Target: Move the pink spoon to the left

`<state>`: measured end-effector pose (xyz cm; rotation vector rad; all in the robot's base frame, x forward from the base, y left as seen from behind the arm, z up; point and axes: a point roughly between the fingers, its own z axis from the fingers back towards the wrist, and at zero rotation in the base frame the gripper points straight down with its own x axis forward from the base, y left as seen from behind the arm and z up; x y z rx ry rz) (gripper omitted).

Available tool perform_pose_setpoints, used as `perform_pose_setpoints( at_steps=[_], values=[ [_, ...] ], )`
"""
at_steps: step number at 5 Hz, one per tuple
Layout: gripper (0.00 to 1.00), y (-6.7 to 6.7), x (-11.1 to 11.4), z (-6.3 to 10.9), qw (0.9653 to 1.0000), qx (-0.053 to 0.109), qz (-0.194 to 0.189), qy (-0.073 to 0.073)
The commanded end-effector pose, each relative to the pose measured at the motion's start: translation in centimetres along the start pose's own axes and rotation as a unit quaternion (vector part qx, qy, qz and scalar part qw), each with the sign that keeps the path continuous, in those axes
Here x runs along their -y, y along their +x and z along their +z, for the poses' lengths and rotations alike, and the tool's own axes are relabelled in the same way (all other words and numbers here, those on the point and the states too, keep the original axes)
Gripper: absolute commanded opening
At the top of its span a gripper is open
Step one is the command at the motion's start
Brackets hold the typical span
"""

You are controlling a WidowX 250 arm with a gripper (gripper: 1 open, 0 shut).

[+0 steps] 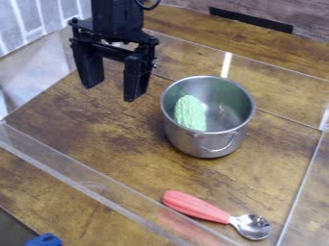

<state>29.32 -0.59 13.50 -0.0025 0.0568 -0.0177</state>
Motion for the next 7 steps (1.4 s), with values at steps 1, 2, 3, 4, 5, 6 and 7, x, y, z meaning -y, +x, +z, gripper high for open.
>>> perform_pose_setpoints(
  at_steps=[1, 2, 3, 4, 5, 6, 7],
  values=[
    [1.00, 0.1, 0.7, -1.5, 0.9999, -0.016, 0.002, -0.002],
    [1.00, 0.0, 3.2, -1.7, 0.9999, -0.013, 0.000, 0.009],
    [1.00, 0.1, 6.8, -1.6, 0.9995, -0.003, -0.018, 0.025],
    [1.00, 0.0, 9.6, -1.8, 0.9992, 0.006, 0.015, 0.035],
    [1.00, -0.1, 10.8, -2.5, 0.9976, 0.010, 0.058, 0.035],
    [1.00, -0.2, 10.9, -3.9, 0.9946, 0.004, 0.097, 0.037],
    [1.00, -0.3, 10.7, -4.9, 0.9853, 0.005, 0.167, 0.034]
  ],
)
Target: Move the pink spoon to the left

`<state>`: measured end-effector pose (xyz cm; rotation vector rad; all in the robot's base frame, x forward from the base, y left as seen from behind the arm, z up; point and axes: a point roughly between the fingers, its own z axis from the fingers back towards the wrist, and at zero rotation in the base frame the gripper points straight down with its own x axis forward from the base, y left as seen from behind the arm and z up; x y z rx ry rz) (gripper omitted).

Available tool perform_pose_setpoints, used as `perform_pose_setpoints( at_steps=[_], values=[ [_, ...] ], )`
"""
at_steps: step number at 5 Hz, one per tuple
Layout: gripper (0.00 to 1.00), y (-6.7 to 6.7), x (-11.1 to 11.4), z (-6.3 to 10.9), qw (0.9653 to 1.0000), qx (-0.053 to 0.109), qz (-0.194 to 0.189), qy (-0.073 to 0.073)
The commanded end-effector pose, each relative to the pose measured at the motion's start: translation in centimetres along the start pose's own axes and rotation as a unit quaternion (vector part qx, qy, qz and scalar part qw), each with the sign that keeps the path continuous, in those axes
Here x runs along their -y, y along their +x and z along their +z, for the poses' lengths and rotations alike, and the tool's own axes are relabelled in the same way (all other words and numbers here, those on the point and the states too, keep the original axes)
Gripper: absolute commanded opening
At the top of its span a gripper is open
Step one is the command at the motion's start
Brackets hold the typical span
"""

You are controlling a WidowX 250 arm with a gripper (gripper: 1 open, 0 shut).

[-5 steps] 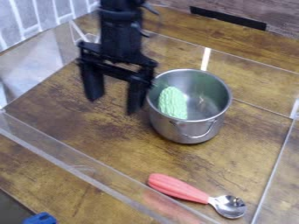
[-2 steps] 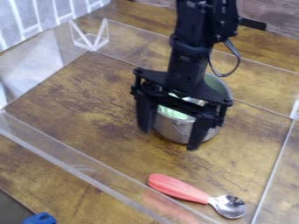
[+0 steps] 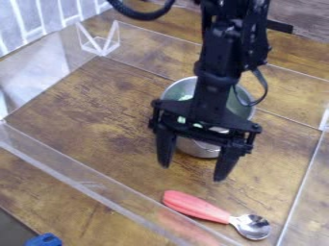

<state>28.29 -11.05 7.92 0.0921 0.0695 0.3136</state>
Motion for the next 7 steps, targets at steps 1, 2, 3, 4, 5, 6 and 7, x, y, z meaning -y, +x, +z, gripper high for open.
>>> perform_pose_setpoints(
  at_steps=[1, 2, 3, 4, 5, 6, 7],
  values=[
    [1.00, 0.4, -0.4, -0.2, 0.9934, 0.008, 0.113, -0.018],
    [1.00, 0.7, -1.0, -1.4, 0.9750, 0.004, 0.220, -0.030],
    [1.00, 0.9, -0.9, -2.5, 0.9542, -0.006, 0.296, -0.046],
    [1.00, 0.9, -0.5, -3.7, 0.9352, -0.013, 0.349, -0.055],
    [1.00, 1.2, 1.2, -4.0, 0.9098, -0.019, 0.409, -0.065],
    [1.00, 1.5, 2.7, -3.5, 0.8938, -0.030, 0.442, -0.070],
    [1.00, 1.6, 2.3, -3.4, 0.9065, -0.036, 0.415, -0.070]
  ],
)
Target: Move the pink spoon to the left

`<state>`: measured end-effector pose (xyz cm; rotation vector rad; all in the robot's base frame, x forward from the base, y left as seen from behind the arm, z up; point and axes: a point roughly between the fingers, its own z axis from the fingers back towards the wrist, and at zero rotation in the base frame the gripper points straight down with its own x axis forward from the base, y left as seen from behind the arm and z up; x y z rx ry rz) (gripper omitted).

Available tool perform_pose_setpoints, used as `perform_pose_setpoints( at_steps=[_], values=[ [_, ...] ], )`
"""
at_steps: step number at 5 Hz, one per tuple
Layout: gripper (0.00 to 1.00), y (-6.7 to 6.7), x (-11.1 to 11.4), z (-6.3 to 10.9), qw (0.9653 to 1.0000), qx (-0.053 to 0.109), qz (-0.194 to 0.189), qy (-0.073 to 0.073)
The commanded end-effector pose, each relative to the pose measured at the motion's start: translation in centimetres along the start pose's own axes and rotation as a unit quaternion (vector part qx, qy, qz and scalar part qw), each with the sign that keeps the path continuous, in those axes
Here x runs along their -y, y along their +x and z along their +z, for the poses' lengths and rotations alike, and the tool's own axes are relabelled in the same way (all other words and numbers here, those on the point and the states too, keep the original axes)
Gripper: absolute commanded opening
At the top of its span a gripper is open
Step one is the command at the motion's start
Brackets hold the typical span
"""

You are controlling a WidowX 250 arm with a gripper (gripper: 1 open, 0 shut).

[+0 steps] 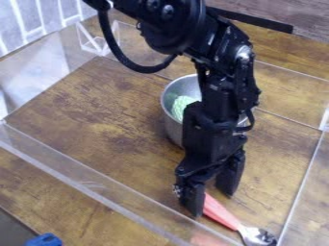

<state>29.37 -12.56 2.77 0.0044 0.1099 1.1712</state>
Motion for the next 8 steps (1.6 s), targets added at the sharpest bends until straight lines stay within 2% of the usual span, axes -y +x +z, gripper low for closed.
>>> perform_pose_setpoints(
  at_steps=[1, 3, 5, 6, 7, 8],
  values=[
    [1.00, 1.0, 0.4, 1.5, 0.9993, -0.001, -0.031, -0.021],
    [1.00, -0.6, 1.1, 1.3, 0.9997, -0.013, -0.011, -0.019],
    [1.00, -0.7, 0.7, 1.7, 0.9992, -0.021, 0.027, -0.021],
    [1.00, 0.0, 0.5, 1.9, 0.9976, -0.021, 0.061, -0.025],
    [0.00, -1.0, 0.9, 2.1, 0.9964, -0.022, 0.077, -0.027],
    [0.00, -1.9, 1.1, 2.4, 0.9951, -0.023, 0.092, -0.030]
  ],
)
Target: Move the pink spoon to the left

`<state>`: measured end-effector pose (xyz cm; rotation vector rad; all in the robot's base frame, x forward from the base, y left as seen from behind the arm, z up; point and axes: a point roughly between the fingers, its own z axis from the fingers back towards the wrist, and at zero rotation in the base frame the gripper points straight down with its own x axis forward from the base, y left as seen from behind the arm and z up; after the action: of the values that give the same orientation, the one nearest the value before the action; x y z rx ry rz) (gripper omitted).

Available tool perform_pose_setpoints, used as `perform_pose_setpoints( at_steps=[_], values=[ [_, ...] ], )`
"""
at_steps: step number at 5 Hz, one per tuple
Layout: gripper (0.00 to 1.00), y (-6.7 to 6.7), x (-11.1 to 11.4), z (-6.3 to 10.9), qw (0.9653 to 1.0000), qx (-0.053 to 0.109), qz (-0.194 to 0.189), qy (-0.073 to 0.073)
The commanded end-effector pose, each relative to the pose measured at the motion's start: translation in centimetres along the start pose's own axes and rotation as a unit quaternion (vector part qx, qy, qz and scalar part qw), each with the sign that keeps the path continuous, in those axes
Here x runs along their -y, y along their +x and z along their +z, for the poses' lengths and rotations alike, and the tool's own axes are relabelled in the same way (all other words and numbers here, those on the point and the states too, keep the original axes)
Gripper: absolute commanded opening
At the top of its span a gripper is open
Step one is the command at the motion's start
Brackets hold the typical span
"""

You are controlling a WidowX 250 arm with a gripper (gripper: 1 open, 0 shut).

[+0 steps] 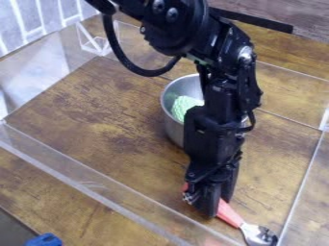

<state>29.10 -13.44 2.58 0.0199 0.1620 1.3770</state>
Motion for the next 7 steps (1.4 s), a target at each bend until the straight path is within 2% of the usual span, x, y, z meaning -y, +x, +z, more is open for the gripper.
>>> perform_pose_setpoints(
  at_steps=[1, 2, 3, 4, 5, 6, 7],
  values=[
    [0.00, -0.6, 0.6, 3.6, 0.9983, -0.015, 0.018, -0.054],
    [0.00, 0.1, 0.5, 4.6, 0.9966, -0.021, 0.048, -0.064],
    [0.00, 1.6, 0.7, 7.6, 0.9968, -0.027, 0.021, -0.073],
    [0.00, 4.5, 0.8, 11.1, 0.9957, -0.027, 0.001, -0.088],
    [0.00, 6.7, -0.1, 14.4, 0.9943, -0.035, -0.008, -0.101],
    [0.00, 10.3, -1.7, 14.8, 0.9925, -0.034, 0.010, -0.117],
    [0.00, 13.5, -3.9, 14.4, 0.9907, -0.029, 0.045, -0.125]
  ],
)
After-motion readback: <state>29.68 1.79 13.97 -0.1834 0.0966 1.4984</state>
